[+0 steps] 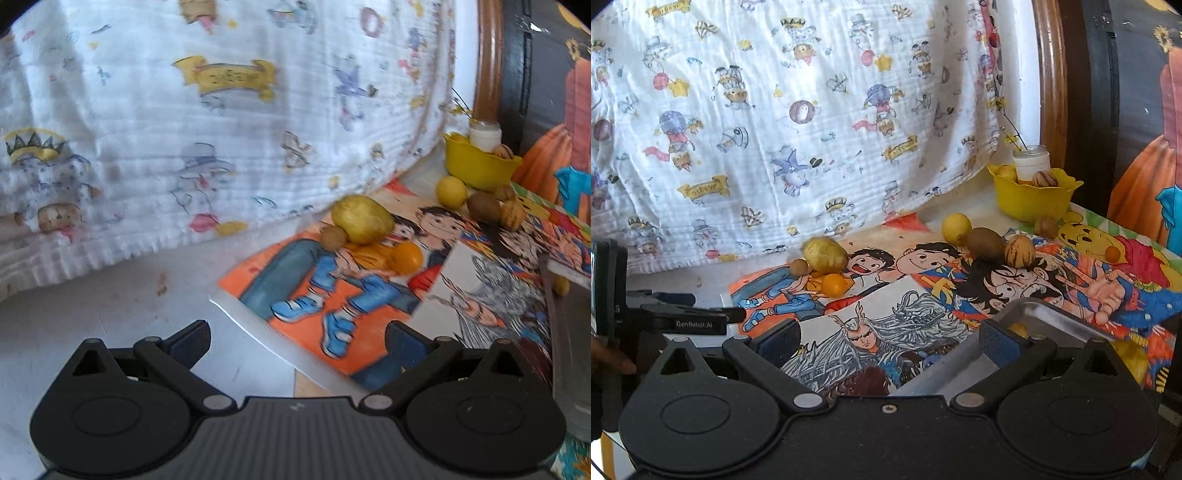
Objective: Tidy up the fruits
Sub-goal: 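Grasp another small brown fruit with the left gripper while the right gripper grasps the orange mandarin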
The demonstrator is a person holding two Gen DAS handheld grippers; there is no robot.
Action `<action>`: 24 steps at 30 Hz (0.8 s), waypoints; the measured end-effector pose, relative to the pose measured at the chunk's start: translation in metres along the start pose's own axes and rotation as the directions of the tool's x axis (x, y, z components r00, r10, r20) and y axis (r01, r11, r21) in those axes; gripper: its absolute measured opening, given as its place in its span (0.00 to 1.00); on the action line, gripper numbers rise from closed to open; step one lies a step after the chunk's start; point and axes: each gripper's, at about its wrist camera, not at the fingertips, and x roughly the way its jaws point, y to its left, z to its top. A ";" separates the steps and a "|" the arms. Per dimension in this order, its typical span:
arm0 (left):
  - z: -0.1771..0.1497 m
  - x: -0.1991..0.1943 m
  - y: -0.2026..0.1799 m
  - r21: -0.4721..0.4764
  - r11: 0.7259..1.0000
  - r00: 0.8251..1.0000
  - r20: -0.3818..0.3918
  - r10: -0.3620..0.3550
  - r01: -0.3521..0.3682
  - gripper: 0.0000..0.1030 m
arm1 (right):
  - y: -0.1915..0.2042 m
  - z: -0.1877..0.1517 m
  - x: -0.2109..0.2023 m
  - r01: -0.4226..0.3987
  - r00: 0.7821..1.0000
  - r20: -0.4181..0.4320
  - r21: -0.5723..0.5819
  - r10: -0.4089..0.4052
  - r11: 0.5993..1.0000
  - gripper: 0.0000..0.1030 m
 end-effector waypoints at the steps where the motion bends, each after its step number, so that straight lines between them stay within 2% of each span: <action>1: 0.002 0.003 0.002 -0.003 1.000 1.000 0.004 -0.002 0.002 1.00 | -0.001 0.001 0.004 0.002 1.000 -0.006 -0.005 -0.002 1.000 0.99; 6: 0.010 0.018 0.005 0.014 1.000 1.000 0.022 -0.017 0.016 1.00 | -0.004 0.010 0.030 0.013 0.998 -0.054 -0.083 -0.018 0.996 0.99; 10: 0.016 0.029 0.003 0.050 0.998 0.998 0.042 -0.047 0.045 1.00 | -0.011 0.024 0.052 0.007 0.998 -0.060 -0.141 -0.016 0.990 0.99; 13: 0.019 0.035 0.002 0.092 0.994 0.996 0.064 -0.065 0.059 1.00 | -0.024 0.041 0.071 -0.006 0.998 -0.069 -0.111 -0.002 0.994 0.99; 16: 0.022 0.042 0.002 0.118 0.991 0.994 0.075 -0.074 0.065 1.00 | -0.034 0.054 0.090 -0.060 0.996 -0.075 -0.061 0.056 0.996 0.99; 19: 0.025 0.047 0.003 0.144 0.986 0.991 0.086 -0.101 0.088 1.00 | -0.033 0.055 0.109 -0.103 0.991 -0.094 -0.083 0.095 0.991 0.99; 24: 0.035 0.061 0.006 0.138 0.983 0.989 0.061 -0.134 0.125 0.99 | -0.006 0.036 0.133 -0.136 0.985 -0.137 -0.224 0.107 0.965 0.96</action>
